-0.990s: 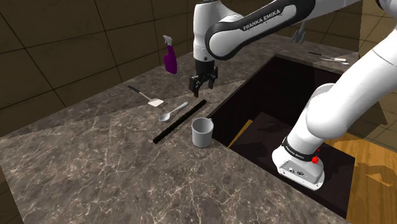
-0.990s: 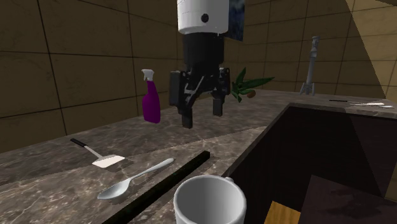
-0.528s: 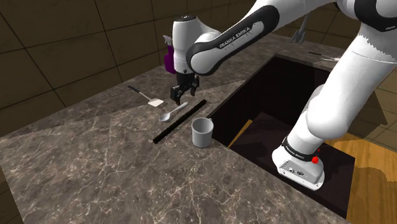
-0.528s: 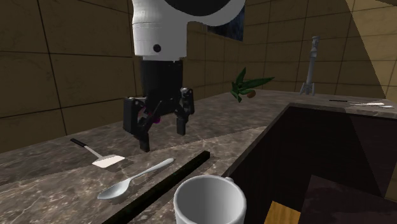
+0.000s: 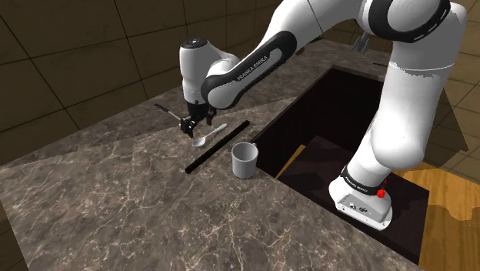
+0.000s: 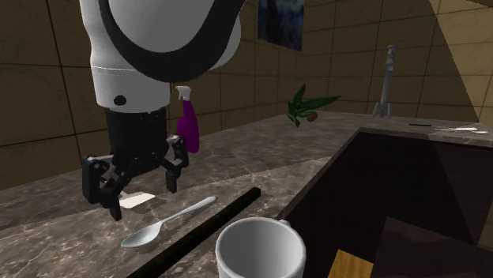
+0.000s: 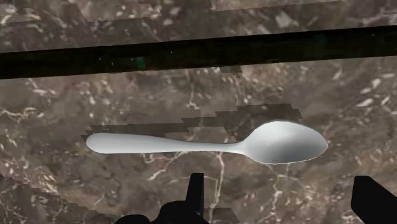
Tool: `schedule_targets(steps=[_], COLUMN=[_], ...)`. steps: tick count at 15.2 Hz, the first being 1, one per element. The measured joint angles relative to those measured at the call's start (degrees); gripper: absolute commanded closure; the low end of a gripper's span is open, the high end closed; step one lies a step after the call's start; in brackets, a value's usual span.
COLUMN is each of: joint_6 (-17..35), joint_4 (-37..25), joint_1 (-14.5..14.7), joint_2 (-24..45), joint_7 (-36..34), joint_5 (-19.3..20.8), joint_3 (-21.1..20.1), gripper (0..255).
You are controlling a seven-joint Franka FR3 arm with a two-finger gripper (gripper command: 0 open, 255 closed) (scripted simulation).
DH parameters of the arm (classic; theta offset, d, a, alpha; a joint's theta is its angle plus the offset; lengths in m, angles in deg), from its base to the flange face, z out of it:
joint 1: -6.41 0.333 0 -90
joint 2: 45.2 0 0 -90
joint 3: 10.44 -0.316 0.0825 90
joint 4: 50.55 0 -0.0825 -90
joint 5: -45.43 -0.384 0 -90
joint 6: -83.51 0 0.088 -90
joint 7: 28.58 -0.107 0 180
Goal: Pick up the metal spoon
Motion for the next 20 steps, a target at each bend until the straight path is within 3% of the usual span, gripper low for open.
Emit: schedule_targets(steps=[3,10,11,20], joint_6=[1.44,5.15,5.25,5.38], joint_4=[-3.24,-2.92,-2.91,-2.90], joint_1=[1.40,2.26,2.29,2.32], joint_2=[4.32,7.84,7.93,8.02], joint_7=[-1.90,-3.80,-3.85,-3.90], joint_5=[2.57,4.78,4.83,4.90], joint_3=[0.53,1.52,1.55,1.58], gripper=[0,0,255,255])
